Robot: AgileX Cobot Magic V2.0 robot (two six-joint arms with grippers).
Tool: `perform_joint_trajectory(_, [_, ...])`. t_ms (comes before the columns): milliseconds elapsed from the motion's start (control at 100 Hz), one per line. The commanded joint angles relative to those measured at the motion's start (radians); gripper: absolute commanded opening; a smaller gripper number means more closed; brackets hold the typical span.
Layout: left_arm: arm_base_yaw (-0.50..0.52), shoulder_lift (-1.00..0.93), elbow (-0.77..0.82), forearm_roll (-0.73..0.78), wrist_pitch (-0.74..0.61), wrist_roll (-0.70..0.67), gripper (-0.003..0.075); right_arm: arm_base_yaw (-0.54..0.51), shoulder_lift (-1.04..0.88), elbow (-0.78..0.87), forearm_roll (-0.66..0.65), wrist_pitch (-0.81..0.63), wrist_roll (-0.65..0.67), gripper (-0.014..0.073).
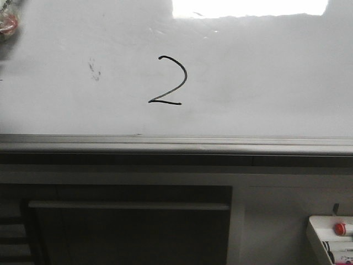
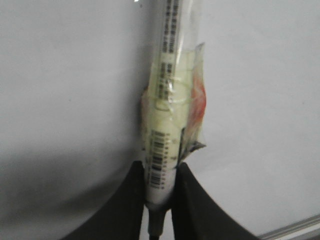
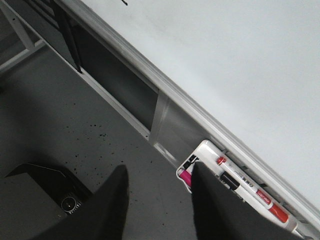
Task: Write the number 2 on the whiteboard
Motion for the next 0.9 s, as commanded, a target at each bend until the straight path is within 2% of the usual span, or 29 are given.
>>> perform_joint_trajectory(0, [0.002,0.007,-0.026,-0.020,-0.090,-0.012,-0.0013,-0.006,-0.004,-0.023,0.015,-0.059,0.004,0.0260])
perform_joint_trajectory(220, [0.002,0.039,-0.026,-0.022,-0.053,-0.012,-0.0004,-0.006,-0.004,-0.023,0.015,-0.057,0.004,0.0260])
perform_joint_trajectory(340, [0.002,0.039,-0.026,-0.022,-0.038,-0.012,0.0046,-0.006,-0.004,-0.023,0.017,-0.057,0.006,0.0260])
perform_joint_trajectory(430, [0.002,0.039,-0.026,-0.022,-0.030,-0.012,0.0111,-0.006,-0.004,-0.023,0.017,-0.059,0.012,0.0260])
perform_joint_trajectory(520, [0.002,0.029,-0.028,0.006,-0.009,-0.012,0.0209,-0.006,-0.004,-0.023,0.025,-0.061,0.026,0.0260])
perform_joint_trajectory(620, [0.011,-0.006,-0.059,0.038,0.072,-0.012,0.0328,-0.006,-0.004,-0.023,0.025,-0.061,0.077,0.0260])
perform_joint_trajectory(690, [0.017,-0.039,-0.086,0.059,0.147,-0.012,0.0381,-0.006,-0.004,-0.023,0.023,-0.062,0.097,0.0260])
perform_joint_trajectory(790, [0.022,-0.088,-0.128,0.143,0.311,-0.031,0.0398,-0.006,-0.004,-0.023,-0.048,-0.066,0.215,0.0260])
perform_joint_trajectory(890, [0.022,-0.145,-0.148,0.277,0.434,-0.136,0.0398,-0.006,-0.006,-0.020,-0.175,-0.061,0.430,0.0260])
